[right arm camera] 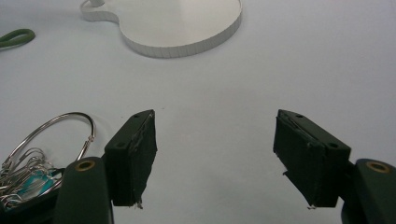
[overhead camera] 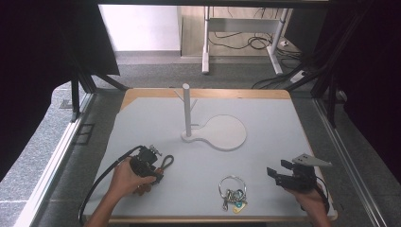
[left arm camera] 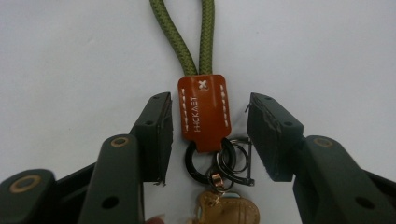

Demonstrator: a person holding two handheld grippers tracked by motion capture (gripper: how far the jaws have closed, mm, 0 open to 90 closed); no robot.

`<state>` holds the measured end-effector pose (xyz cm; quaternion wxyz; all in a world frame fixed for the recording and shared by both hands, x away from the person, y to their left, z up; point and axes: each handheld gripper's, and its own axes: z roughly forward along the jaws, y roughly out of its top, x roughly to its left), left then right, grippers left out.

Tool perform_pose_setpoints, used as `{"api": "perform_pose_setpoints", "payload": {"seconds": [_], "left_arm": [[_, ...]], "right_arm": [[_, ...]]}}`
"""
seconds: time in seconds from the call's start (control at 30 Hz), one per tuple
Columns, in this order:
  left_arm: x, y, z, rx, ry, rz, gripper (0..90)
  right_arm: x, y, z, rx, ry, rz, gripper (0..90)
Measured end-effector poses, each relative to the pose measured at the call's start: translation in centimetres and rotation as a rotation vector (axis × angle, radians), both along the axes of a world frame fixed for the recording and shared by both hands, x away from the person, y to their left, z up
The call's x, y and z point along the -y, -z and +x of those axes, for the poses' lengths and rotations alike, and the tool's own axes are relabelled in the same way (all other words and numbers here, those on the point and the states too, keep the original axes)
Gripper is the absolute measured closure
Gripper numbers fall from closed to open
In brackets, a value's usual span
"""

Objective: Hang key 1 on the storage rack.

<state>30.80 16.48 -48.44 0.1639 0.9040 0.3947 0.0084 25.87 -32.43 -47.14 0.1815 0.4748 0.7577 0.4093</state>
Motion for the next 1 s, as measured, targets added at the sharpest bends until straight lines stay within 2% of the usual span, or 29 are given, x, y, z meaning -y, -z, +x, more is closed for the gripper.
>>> {"api": "perform_pose_setpoints", "payload": {"seconds": [0.13,0.23,0.3,0.43,0.57,1.0], "left_arm": [[0.0,0.0,0.3,-0.006,-0.008,-0.001,54.6],[0.4,-0.1,0.3,-0.005,0.002,0.031,56.7],[0.9,-0.2,0.4,-0.003,0.014,0.071,57.4],[1.2,-0.2,0.6,-0.016,0.014,0.093,59.2],[1.7,-0.2,0.6,-0.009,0.019,0.119,59.5],[1.7,-0.2,0.5,0.004,0.026,0.108,66.1]], "right_arm": [[0.0,0.1,0.0,0.000,-0.001,-0.003,30.5],[-0.1,0.1,0.1,-0.002,-0.001,-0.006,30.6],[-0.2,0.2,0.1,-0.003,-0.003,-0.007,30.5],[-0.2,0.2,0.1,-0.004,-0.003,-0.012,30.5],[-0.2,0.3,0.1,-0.011,0.001,-0.012,30.5],[0.0,0.7,0.3,-0.031,0.030,-0.019,30.7]]}}
